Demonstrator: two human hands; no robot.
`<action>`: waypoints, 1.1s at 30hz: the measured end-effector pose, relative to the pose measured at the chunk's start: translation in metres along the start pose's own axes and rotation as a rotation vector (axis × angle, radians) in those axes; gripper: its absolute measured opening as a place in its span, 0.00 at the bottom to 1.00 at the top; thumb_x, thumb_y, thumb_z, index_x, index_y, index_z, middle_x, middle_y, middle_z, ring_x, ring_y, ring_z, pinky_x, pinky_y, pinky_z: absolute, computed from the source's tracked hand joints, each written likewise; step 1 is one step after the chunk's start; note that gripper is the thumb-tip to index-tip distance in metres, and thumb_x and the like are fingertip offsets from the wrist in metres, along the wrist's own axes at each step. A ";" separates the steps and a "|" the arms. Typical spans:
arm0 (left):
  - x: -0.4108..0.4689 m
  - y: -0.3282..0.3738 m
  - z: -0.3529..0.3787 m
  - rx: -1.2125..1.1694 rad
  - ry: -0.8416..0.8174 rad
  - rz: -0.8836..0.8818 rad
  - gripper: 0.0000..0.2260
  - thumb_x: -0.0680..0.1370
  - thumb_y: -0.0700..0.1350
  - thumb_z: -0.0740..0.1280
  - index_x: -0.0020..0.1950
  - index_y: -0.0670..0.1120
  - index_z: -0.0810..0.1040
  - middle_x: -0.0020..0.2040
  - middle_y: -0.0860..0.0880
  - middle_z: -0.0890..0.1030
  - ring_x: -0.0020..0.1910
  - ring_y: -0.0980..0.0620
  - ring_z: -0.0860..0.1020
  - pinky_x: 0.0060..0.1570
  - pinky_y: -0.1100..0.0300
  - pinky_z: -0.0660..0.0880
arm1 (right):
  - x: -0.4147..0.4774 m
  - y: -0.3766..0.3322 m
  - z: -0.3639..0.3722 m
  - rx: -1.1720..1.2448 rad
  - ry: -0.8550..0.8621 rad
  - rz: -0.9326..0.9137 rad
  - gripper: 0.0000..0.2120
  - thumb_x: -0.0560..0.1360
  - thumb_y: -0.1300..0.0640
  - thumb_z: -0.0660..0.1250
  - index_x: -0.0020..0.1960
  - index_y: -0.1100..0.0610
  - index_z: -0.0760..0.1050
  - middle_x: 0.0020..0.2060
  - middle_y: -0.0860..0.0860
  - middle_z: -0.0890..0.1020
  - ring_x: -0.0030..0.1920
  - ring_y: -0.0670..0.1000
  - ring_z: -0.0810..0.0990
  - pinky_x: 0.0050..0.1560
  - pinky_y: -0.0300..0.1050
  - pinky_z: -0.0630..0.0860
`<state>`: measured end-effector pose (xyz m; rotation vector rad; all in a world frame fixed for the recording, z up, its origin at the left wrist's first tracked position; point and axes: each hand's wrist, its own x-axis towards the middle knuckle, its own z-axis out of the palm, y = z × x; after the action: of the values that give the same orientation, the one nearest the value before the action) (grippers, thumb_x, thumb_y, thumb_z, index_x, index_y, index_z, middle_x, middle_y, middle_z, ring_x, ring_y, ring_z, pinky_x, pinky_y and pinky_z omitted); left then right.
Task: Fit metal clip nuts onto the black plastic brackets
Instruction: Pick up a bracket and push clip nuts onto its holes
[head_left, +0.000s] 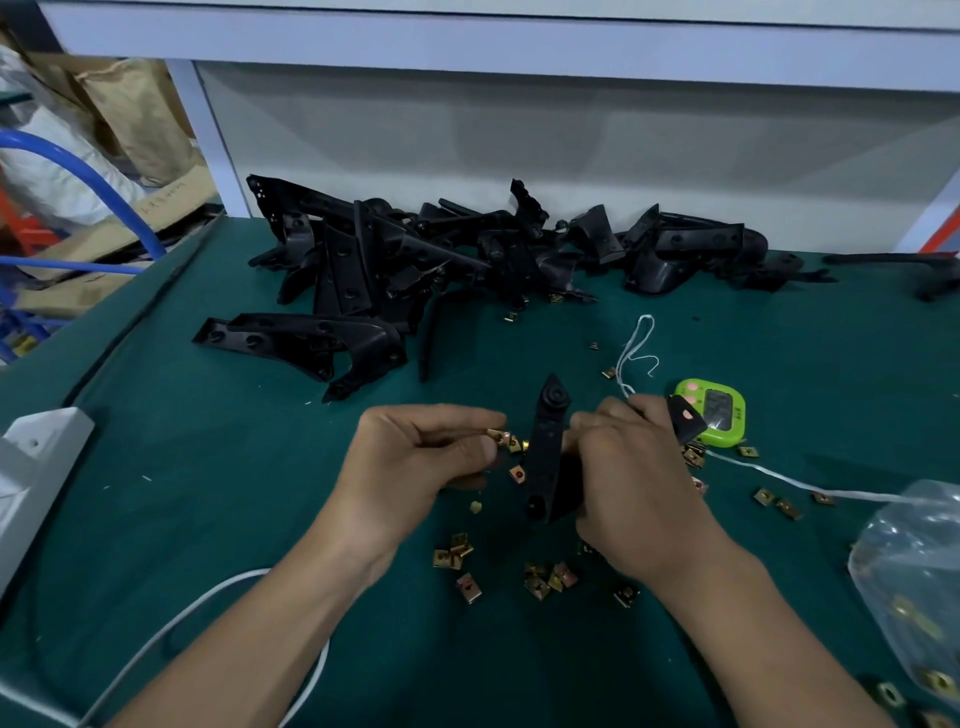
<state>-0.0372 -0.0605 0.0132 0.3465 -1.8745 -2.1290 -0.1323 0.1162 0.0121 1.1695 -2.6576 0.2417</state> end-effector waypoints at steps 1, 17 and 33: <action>-0.001 0.001 0.001 -0.016 -0.006 -0.012 0.08 0.67 0.41 0.75 0.45 0.50 0.89 0.40 0.44 0.87 0.39 0.53 0.85 0.37 0.65 0.79 | 0.000 -0.001 0.000 -0.008 0.016 -0.014 0.17 0.51 0.64 0.71 0.34 0.46 0.76 0.30 0.44 0.75 0.37 0.52 0.74 0.47 0.48 0.61; -0.001 0.004 0.001 0.065 -0.008 -0.067 0.08 0.74 0.33 0.73 0.44 0.46 0.89 0.39 0.41 0.87 0.35 0.52 0.84 0.36 0.65 0.79 | 0.000 -0.007 0.012 -0.139 0.118 -0.112 0.14 0.61 0.67 0.66 0.30 0.49 0.68 0.29 0.46 0.72 0.36 0.52 0.69 0.47 0.49 0.60; -0.002 0.004 0.001 0.197 -0.035 -0.121 0.14 0.74 0.33 0.74 0.47 0.54 0.88 0.39 0.42 0.87 0.36 0.49 0.85 0.37 0.63 0.80 | -0.004 -0.019 0.014 -0.177 0.025 -0.138 0.17 0.70 0.63 0.62 0.30 0.49 0.60 0.30 0.47 0.72 0.38 0.51 0.64 0.53 0.49 0.62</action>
<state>-0.0353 -0.0595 0.0176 0.4786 -2.1404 -2.0405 -0.1178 0.1030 -0.0012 1.2754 -2.5035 -0.0025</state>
